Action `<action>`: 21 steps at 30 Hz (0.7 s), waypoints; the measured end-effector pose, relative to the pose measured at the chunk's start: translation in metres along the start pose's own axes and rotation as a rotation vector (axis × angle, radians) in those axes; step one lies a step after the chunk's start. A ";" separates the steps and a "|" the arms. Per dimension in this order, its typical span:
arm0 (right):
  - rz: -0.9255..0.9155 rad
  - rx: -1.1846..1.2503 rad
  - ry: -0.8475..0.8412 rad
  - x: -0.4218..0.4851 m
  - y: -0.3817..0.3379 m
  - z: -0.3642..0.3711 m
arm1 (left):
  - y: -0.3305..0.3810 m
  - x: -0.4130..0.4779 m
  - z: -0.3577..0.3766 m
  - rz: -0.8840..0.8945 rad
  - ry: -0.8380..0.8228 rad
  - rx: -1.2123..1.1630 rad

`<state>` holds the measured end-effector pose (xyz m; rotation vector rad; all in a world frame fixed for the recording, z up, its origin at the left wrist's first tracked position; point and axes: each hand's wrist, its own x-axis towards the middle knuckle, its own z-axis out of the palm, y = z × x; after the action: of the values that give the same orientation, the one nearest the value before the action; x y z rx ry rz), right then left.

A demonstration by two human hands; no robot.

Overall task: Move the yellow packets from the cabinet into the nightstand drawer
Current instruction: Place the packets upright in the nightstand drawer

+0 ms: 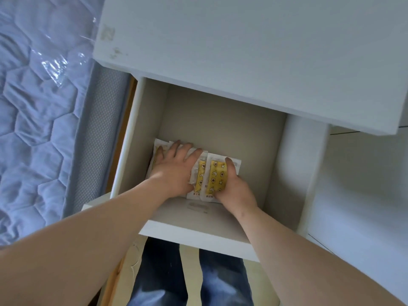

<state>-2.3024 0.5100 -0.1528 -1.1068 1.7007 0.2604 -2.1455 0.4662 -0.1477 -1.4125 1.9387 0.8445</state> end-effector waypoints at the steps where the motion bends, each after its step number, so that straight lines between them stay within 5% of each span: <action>1: -0.002 0.017 0.009 -0.006 -0.005 -0.003 | 0.000 -0.006 -0.004 -0.002 0.033 -0.044; 8: -0.095 0.120 0.093 -0.066 -0.056 -0.026 | 0.009 -0.070 -0.051 -0.158 0.269 -0.360; 21: -0.440 0.004 -0.031 -0.222 -0.161 -0.040 | -0.004 -0.262 -0.090 -0.613 0.744 -1.030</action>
<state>-2.1977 0.5165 0.1031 -1.4307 1.3857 -0.0053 -2.0814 0.5490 0.1086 -3.0690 1.2735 1.1524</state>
